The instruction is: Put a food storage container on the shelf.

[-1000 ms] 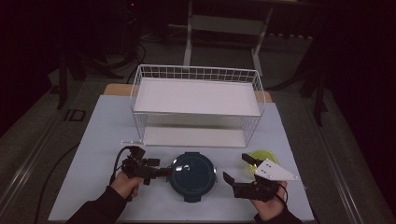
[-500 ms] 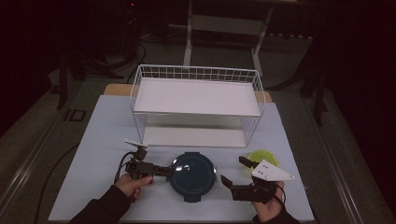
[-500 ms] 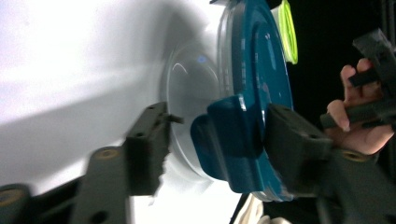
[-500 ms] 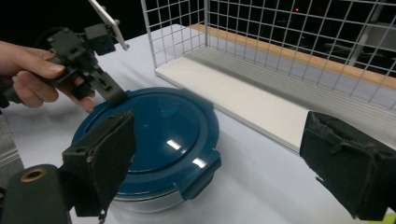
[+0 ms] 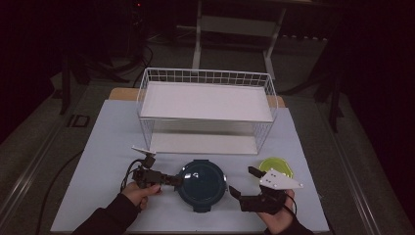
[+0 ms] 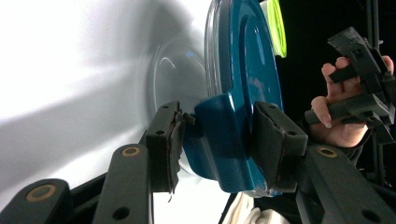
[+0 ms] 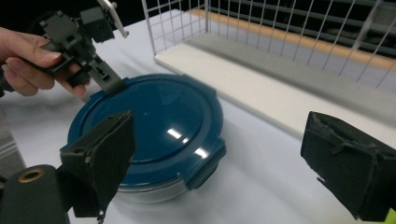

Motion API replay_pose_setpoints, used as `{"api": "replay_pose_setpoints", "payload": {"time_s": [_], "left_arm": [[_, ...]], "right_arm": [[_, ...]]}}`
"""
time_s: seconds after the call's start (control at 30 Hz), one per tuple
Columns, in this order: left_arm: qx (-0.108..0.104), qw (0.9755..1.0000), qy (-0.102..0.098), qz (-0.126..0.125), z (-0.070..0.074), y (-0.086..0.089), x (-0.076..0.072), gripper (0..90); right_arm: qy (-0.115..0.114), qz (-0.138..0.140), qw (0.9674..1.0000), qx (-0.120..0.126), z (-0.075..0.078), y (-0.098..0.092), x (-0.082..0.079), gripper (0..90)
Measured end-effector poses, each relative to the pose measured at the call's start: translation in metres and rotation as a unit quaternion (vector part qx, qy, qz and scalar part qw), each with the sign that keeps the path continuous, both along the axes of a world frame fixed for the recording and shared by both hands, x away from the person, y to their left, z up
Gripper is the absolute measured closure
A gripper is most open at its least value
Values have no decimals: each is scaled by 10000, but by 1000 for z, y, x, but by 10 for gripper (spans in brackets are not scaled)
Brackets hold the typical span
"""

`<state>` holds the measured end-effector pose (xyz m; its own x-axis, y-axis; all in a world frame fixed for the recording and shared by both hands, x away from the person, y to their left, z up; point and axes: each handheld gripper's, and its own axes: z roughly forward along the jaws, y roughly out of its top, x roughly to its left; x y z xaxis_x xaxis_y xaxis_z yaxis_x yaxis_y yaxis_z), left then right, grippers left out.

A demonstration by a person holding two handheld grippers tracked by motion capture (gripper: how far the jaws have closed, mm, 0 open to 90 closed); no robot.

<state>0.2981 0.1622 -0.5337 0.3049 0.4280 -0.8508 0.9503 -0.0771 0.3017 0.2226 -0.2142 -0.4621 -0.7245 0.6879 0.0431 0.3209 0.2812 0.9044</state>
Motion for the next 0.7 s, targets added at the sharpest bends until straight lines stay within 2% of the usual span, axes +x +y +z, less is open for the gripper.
{"api": "replay_pose_setpoints", "payload": {"time_s": [0.17,0.3,0.37,0.47,0.67,0.7], "left_arm": [[88,9993,-343,-141,6,-2,-6,536],[155,9979,-598,-205,10,-3,-11,538],[141,9970,-710,-257,10,-2,-13,539],[120,9963,-807,-273,11,-2,-16,541],[223,9926,-1115,-437,16,-3,-22,544],[223,9926,-1115,-437,16,-3,-22,545]], "right_arm": [[438,24,9990,74,-5,-1,6,101],[924,72,9955,209,-9,-3,11,103],[1035,164,9943,177,-12,-3,13,104],[1340,272,9903,250,-17,-2,17,138],[1936,447,9784,570,-25,1,25,219],[1936,447,9784,570,-25,1,25,219]]}}
